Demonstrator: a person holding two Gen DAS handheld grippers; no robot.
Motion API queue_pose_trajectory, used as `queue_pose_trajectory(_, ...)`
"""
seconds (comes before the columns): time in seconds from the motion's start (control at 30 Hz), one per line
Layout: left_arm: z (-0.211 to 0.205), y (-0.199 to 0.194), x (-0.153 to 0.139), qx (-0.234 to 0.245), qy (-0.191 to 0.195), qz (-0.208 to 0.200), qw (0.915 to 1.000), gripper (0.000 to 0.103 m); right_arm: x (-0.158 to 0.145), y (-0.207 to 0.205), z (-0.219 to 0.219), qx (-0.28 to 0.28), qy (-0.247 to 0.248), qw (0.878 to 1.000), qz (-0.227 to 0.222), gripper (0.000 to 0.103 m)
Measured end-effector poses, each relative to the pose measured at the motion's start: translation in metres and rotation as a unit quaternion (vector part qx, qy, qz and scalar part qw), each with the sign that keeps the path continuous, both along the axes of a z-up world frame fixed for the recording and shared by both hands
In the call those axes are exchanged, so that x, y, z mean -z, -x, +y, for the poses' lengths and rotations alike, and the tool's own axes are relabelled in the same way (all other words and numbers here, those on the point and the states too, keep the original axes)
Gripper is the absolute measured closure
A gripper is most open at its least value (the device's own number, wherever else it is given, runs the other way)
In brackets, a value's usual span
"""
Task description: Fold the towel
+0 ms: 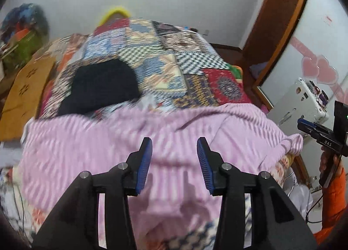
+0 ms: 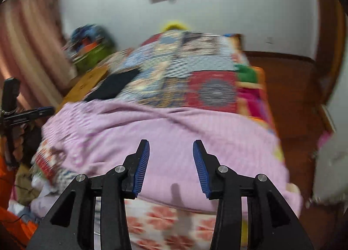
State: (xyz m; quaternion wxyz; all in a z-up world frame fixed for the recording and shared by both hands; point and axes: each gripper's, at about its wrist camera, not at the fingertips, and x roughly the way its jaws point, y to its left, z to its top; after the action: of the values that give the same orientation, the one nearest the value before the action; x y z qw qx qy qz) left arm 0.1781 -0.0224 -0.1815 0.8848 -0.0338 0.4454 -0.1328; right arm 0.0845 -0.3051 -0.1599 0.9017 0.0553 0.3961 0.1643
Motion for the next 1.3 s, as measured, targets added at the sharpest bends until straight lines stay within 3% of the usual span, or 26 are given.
queue_pose_trajectory(0.2, -0.073, -0.064, 0.019, 0.065, -0.002, 0.024, 0.9976, 0.059, 0.014, 0.006, -0.074, 0.119, 0.011, 0.993, 0.011, 0.058)
queue_pose_trajectory(0.4, -0.147, -0.112, 0.052, 0.128, -0.011, 0.064, 0.9897, 0.059, 0.046, 0.006, -0.119, 0.190, -0.010, 0.981, 0.047, 0.058)
queue_pose_trajectory(0.67, -0.223, -0.143, 0.102, 0.203, -0.053, 0.112, 0.9712, 0.059, 0.092, 0.000, -0.130, 0.194, -0.062, 0.972, 0.119, 0.058)
queue_pose_trajectory(0.83, -0.231, -0.149, 0.128, 0.206, -0.098, 0.122, 0.9659, 0.054, 0.101, 0.011, -0.129, 0.182, -0.073, 0.971, 0.140, 0.054)
queue_pose_trajectory(0.97, -0.220, -0.152, 0.139, 0.197, -0.083, 0.139, 0.9671, 0.055, 0.101, 0.022, -0.135, 0.187, -0.093, 0.969, 0.135, 0.053)
queue_pose_trajectory(1.0, -0.218, -0.152, 0.138, 0.196, -0.078, 0.138, 0.9678, 0.060, 0.102, 0.023, -0.134, 0.187, -0.096, 0.969, 0.131, 0.054)
queue_pose_trajectory(1.1, -0.213, -0.150, 0.135, 0.187, -0.078, 0.133, 0.9701, 0.074, 0.099, 0.028, -0.132, 0.182, -0.108, 0.971, 0.114, 0.080)
queue_pose_trajectory(1.3, -0.208, -0.141, 0.124, 0.191, -0.080, 0.119, 0.9711, 0.091, 0.073, 0.030, -0.127, 0.184, -0.100, 0.977, 0.047, 0.089)
